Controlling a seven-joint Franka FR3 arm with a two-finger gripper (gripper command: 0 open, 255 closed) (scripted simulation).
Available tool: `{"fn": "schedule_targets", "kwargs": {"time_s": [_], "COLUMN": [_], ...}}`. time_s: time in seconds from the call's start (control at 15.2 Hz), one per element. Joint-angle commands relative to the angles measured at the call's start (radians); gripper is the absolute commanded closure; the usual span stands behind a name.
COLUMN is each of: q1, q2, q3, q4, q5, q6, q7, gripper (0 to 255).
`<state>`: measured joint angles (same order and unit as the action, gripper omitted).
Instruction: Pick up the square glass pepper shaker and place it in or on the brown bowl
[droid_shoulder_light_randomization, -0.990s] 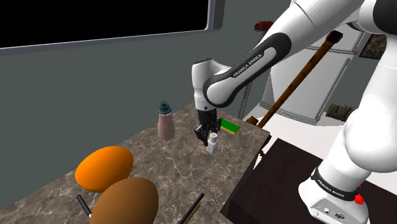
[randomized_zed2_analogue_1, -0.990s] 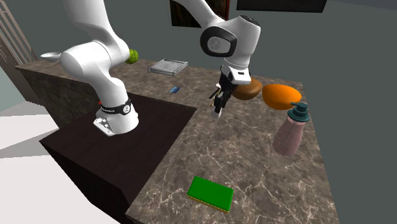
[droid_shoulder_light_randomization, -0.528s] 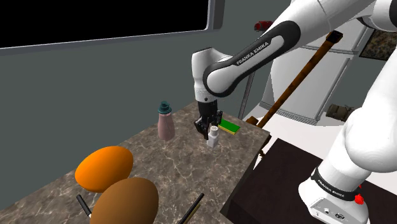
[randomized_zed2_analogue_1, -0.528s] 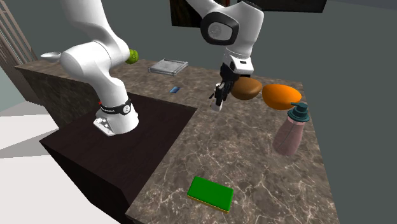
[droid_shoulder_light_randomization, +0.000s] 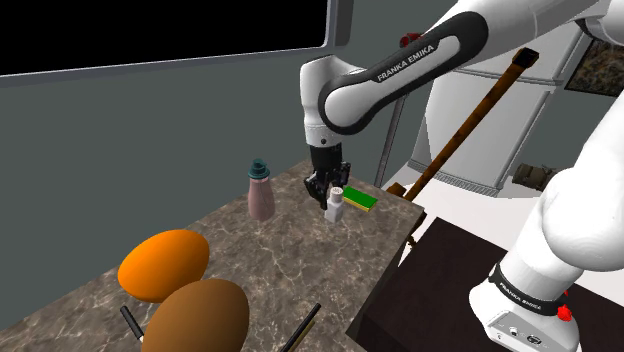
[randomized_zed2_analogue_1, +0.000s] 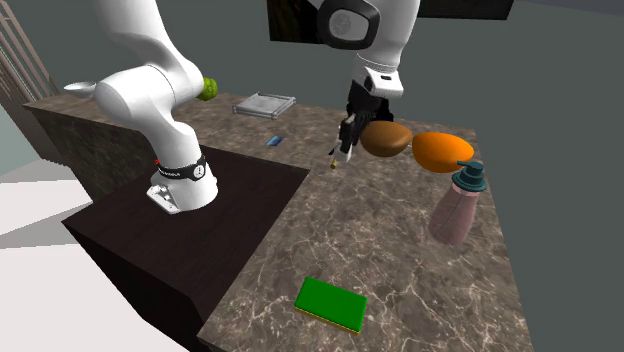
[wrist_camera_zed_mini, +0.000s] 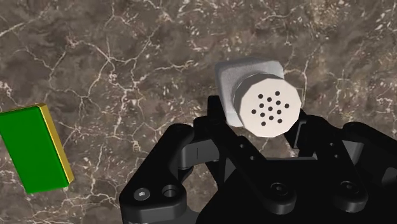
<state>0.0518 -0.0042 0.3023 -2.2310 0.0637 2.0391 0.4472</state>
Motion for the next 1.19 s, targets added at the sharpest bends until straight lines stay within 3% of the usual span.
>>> {"fn": "schedule_targets", "kwargs": {"time_s": [0.0, 0.59, 1.12], "q1": [0.018, 0.136, 0.276], "q2": [0.023, 0.223, 0.452], "q3": [0.018, 0.098, 0.126], "q4": [0.034, 0.281, 0.595], "q5": [-0.001, -0.05, -0.127], "q6": [-0.011, -0.057, -0.147], "q7": [0.038, 0.26, 0.437], "gripper": [255, 255, 255]}}
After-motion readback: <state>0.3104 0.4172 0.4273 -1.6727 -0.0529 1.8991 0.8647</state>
